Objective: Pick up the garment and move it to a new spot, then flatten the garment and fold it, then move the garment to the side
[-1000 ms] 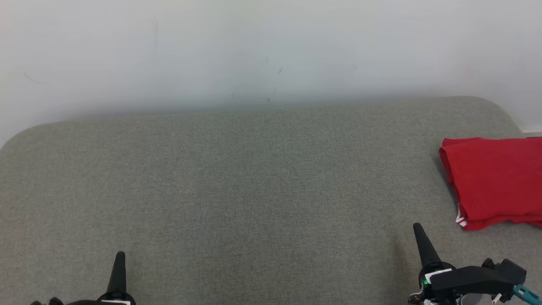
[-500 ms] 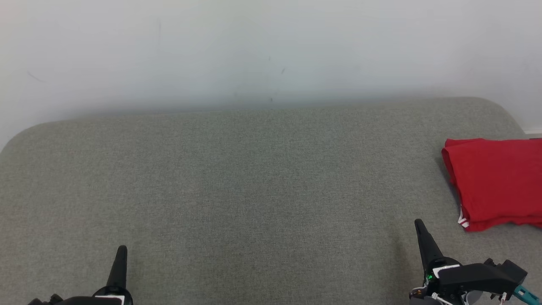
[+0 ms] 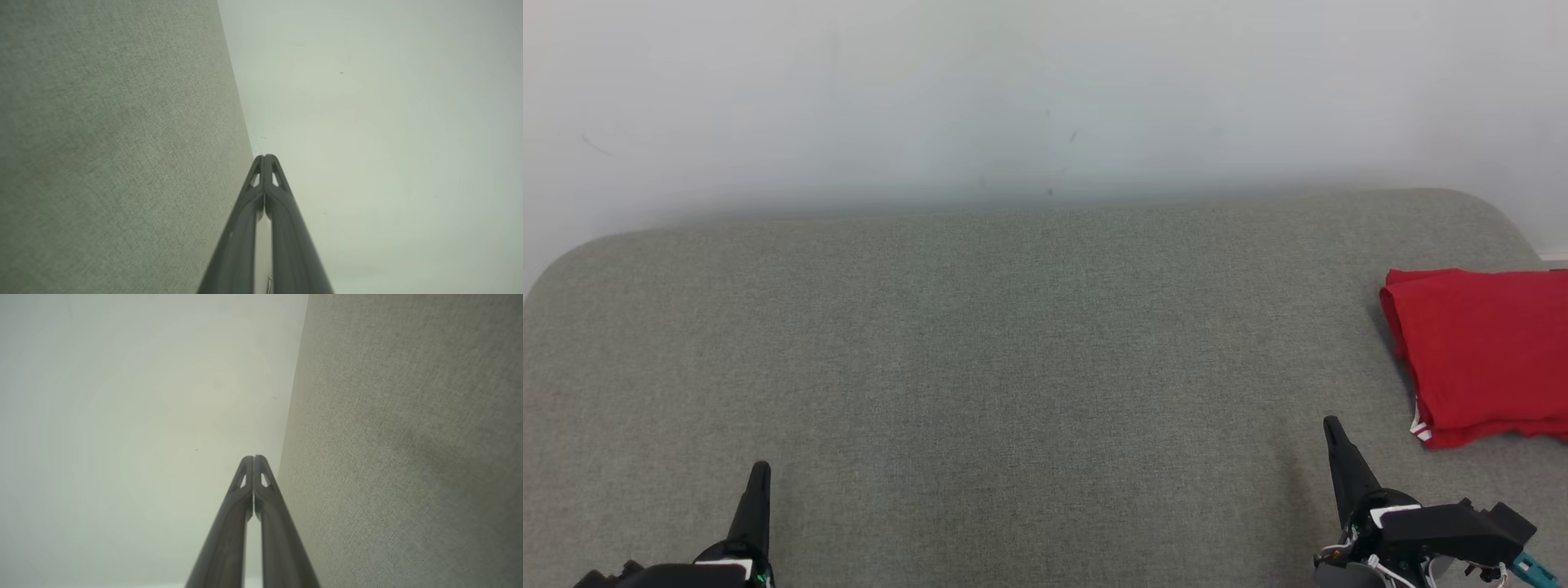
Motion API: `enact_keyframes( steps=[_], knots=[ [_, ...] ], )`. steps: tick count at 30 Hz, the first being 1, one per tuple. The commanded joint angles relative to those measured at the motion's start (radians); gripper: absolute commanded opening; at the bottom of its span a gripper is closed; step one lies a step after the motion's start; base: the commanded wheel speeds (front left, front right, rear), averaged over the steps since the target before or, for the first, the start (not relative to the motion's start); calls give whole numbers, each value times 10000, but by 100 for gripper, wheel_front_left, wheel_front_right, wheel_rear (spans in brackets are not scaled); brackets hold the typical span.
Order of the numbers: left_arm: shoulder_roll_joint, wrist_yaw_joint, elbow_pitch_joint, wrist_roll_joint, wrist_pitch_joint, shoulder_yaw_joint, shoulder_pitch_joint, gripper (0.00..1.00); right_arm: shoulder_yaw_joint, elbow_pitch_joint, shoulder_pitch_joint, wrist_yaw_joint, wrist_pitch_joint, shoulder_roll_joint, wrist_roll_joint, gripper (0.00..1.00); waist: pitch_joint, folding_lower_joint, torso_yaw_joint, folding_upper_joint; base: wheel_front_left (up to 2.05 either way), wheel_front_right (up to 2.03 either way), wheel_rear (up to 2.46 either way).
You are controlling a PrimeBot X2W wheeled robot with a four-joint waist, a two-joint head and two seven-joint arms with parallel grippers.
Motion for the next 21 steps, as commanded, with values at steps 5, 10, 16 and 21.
enact_keyframes(
  steps=[5, 10, 16, 21],
  knots=[
    [36, -75, 17, -511, 155, 45, -218, 0, -46, 1, -123, 7, 113, 27, 566, 0, 2, -1, 28, 0, 0, 0, 0],
    [36, -116, 30, -876, 241, 57, -249, 0, -75, 9, -147, 7, 174, 29, 922, 0, 3, -1, 53, 0, 0, 0, 0],
    [35, -126, 44, -1180, 320, 70, -301, 0, -101, 18, -184, 7, 228, 30, 1294, 0, 4, -1, 77, 0, 0, 0, 0],
    [36, -138, 46, -1226, 324, 70, -306, 0, -101, 21, -178, 7, 233, 30, 1309, 0, 5, -1, 84, 0, 0, 0, 0]
  ],
)
